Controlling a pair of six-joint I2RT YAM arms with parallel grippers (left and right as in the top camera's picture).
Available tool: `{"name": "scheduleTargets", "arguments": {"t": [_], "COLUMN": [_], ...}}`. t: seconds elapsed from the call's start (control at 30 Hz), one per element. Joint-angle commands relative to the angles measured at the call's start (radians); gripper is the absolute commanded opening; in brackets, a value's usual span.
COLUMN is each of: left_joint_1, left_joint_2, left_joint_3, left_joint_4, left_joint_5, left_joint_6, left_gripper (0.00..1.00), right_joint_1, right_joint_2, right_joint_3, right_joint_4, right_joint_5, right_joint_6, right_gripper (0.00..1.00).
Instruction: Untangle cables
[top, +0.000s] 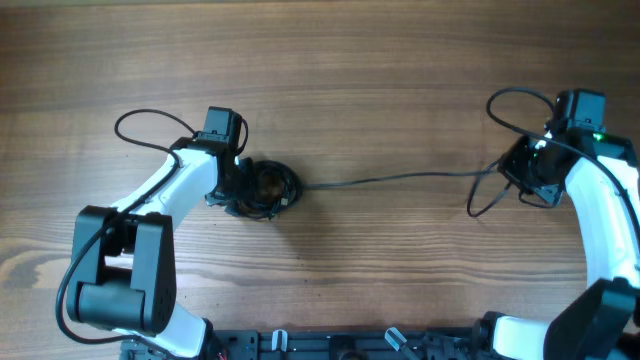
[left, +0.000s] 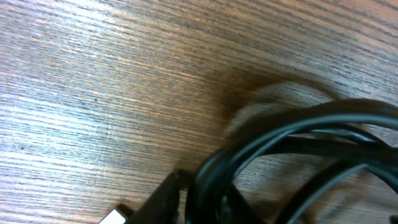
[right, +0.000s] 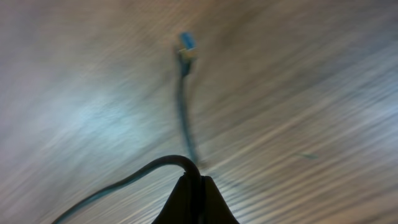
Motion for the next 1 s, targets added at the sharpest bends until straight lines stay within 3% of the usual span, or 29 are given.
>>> {"name": "scheduleTargets", "arguments": {"t": [0.0, 0.2, 0.27, 0.33, 0.37, 0.4, 0.47, 0.63, 0.83, 0.97], "left_joint_1": [0.041, 0.121, 0.137, 0.140, 0.140, 0.139, 0.139, 0.139, 0.139, 0.139], "left_joint_2": [0.010, 0.010, 0.010, 0.010, 0.010, 0.010, 0.010, 0.010, 0.010, 0.010], "left_joint_3": [-0.003, -0.003, -0.003, -0.003, -0.003, -0.003, -0.003, -0.003, -0.003, -0.003], "left_joint_4": [-0.008, -0.018, -0.014, -0.011, -0.010, -0.007, -0.001, 0.012, 0.012, 0.012], "left_joint_5": [-0.090, -0.019, 0.027, 0.050, 0.059, 0.074, 0.110, 0.193, 0.193, 0.193], "left_joint_6": [-0.014, -0.043, -0.042, -0.037, -0.035, -0.034, 0.001, 0.048, 0.048, 0.048], "left_gripper": [0.29, 0.35, 0.37, 0.42, 0.45, 0.46, 0.49, 0.58, 0.57, 0.55], "right_joint_1": [-0.024, -0.024, -0.024, -0.024, -0.024, -0.024, -0.024, -0.008, 0.090, 0.257], "right_joint_2": [0.061, 0.172, 0.197, 0.222, 0.230, 0.232, 0.229, 0.226, 0.225, 0.225], "right_joint_3": [0.008, 0.008, 0.008, 0.008, 0.008, 0.008, 0.024, 0.244, 0.248, 0.246], "right_joint_4": [0.001, 0.009, 0.023, 0.051, 0.060, 0.066, 0.059, -0.174, -0.189, -0.167], "right_joint_5": [0.325, 0.306, 0.225, 0.103, 0.071, 0.072, 0.071, -0.063, -0.571, -0.601], "right_joint_6": [0.121, 0.114, 0.077, -0.016, -0.024, -0.024, -0.024, -0.086, -0.411, -0.435], "right_gripper": [0.04, 0.04, 0.10, 0.52, 0.67, 0.71, 0.73, 0.73, 0.69, 0.67]}}
